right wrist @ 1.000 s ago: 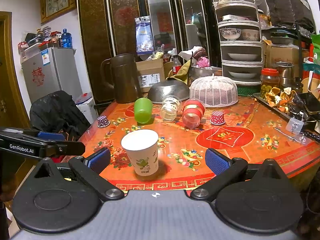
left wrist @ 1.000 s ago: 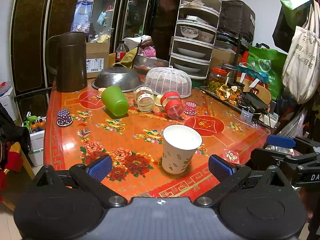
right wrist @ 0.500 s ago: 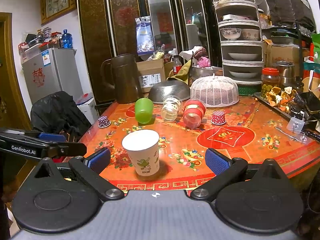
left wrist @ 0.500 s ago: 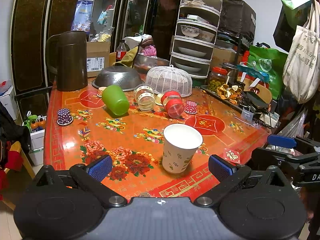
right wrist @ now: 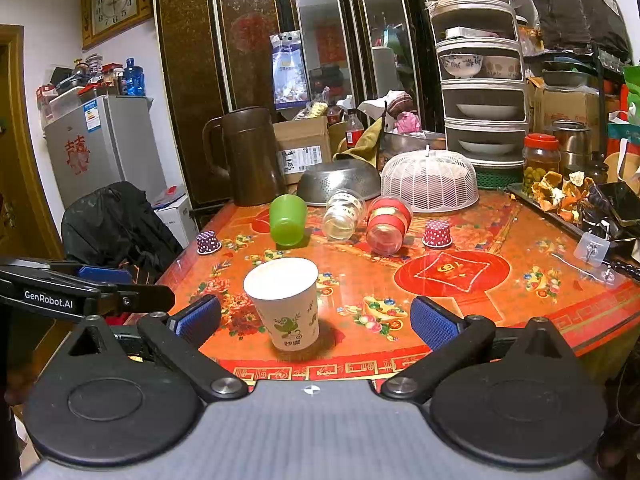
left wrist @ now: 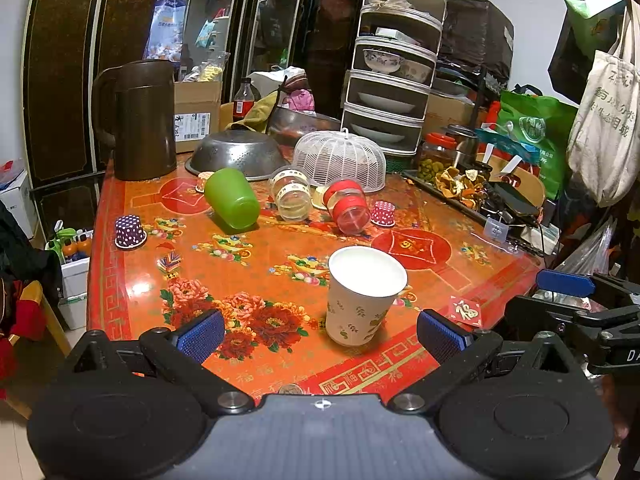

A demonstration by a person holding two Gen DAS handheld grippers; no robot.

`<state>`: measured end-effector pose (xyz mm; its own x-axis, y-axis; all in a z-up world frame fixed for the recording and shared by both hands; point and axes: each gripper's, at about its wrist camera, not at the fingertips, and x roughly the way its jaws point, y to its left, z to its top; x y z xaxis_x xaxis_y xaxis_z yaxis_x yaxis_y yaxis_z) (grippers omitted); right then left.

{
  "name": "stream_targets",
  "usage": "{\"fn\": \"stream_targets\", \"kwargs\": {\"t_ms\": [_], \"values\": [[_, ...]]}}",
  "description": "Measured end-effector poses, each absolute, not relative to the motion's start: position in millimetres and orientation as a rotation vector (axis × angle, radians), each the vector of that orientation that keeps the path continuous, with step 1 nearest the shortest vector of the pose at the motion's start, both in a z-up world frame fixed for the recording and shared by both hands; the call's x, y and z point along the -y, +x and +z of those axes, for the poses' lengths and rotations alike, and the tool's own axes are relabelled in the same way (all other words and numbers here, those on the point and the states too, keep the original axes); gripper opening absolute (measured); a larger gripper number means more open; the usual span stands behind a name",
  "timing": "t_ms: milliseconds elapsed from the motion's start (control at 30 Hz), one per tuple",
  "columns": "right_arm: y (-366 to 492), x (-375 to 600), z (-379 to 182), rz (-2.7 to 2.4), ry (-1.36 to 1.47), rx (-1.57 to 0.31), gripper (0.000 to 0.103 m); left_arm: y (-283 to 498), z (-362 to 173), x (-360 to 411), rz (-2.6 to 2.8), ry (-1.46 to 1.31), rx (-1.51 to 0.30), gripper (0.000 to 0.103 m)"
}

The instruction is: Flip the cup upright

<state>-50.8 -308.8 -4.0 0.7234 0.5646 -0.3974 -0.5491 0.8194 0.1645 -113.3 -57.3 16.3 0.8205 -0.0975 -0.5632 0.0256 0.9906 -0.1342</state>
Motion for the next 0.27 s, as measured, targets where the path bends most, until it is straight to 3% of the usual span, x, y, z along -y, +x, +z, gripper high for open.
{"fn": "stream_targets", "kwargs": {"t_ms": [267], "values": [[-50.8,308.9,-5.1,0.618,0.040,-0.447,0.102,-114.8,14.6,58.0,-0.073,-0.121,-0.579,0.103]]}}
